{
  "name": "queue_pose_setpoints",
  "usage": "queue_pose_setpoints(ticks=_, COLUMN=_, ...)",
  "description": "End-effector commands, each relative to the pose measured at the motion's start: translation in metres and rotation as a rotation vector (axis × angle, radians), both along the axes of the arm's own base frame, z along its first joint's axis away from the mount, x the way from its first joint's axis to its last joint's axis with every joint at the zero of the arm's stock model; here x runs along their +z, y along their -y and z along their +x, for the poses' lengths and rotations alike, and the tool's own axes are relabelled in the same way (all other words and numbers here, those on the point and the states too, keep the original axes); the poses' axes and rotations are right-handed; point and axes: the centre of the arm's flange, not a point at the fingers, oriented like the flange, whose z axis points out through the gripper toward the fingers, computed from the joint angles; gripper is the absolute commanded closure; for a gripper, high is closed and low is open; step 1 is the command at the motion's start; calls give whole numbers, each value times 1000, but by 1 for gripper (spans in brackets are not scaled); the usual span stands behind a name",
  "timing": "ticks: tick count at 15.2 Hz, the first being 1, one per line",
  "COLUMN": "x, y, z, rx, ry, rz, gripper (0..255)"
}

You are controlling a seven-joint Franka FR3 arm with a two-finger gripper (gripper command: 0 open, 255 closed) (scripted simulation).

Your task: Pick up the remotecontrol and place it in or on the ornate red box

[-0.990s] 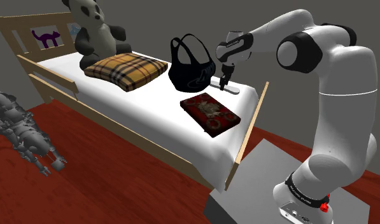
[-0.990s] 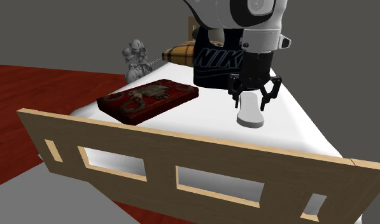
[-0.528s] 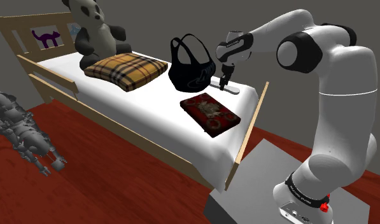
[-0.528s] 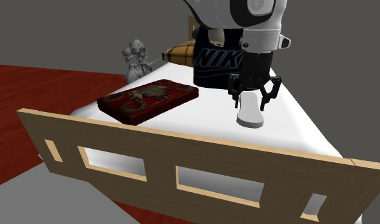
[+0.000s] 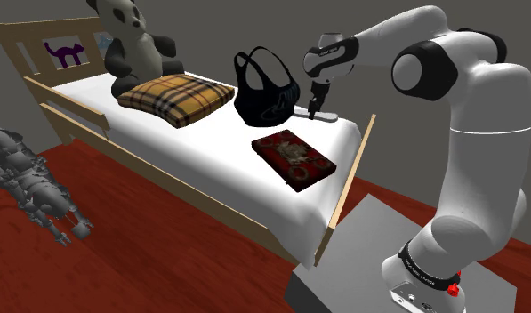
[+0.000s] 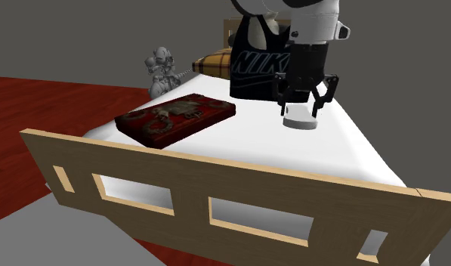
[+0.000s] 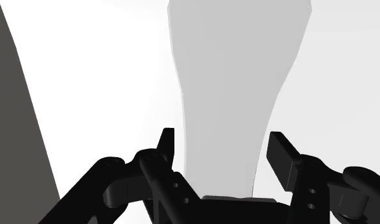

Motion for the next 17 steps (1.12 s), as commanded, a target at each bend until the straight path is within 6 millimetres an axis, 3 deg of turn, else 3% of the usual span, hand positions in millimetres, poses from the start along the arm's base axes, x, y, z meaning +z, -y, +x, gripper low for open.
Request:
queue_pose_setpoints(ticks=1, x=11, y=0, z=-1, rx=-1, ry=2, rz=-1, gripper=255)
queue_pose_setpoints(ticks=15, x=85, y=0, z=-1, rx=-1, ry=2, rz=-1, gripper=255)
queue_pose_setpoints(ticks=17, x=85, y=-24, z=-11, rx=-1, ry=2, rz=-1, gripper=255)
